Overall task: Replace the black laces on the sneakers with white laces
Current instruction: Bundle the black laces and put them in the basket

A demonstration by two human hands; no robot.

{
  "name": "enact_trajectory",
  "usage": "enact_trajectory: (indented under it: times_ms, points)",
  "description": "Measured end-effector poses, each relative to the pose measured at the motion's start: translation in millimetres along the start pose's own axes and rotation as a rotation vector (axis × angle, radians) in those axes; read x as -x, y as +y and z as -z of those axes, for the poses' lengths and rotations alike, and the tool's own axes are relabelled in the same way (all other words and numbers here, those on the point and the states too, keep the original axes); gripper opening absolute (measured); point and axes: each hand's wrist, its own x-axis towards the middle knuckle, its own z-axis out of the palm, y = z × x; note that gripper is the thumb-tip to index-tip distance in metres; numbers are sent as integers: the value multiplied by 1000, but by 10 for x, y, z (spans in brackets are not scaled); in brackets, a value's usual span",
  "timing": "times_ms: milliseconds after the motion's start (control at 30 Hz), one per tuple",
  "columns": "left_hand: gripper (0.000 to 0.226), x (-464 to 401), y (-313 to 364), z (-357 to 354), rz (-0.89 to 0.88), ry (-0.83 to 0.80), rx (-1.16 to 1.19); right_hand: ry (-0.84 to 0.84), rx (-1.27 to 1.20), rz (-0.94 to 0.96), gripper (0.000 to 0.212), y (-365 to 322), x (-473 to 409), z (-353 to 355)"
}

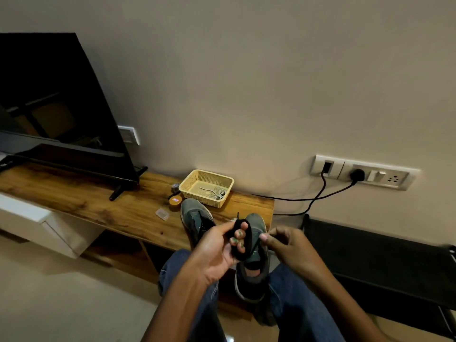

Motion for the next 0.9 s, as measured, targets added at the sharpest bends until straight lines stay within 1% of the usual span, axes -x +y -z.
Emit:
enact_trajectory:
  times_ms: [67, 167, 267, 500, 633, 700, 900]
  points:
    - [42, 13, -23, -20, 9, -30, -72, 62, 33, 28, 18, -14, -47, 46]
    - [37, 23, -63, -45, -8, -82, -203, 132, 80, 70, 15, -78, -89, 90]
    - [35, 11, -126, -93, -25, -73, -287, 195, 111, 96, 12, -156, -106, 82]
    - [33, -7, -217, -144, -91, 51, -239, 224, -157, 69, 8, -206, 10, -30]
    - [31, -18, -217, -122, -144, 60, -238, 179, -411, -36, 10, -167, 37, -65]
    - [33, -16, -214, -126, -171, 40, -237, 151, -452, -63, 11, -157, 55, -94]
    - [31, -39, -226, -101, -239, 10, -244, 119, -472, -68, 18, -176, 133, -158]
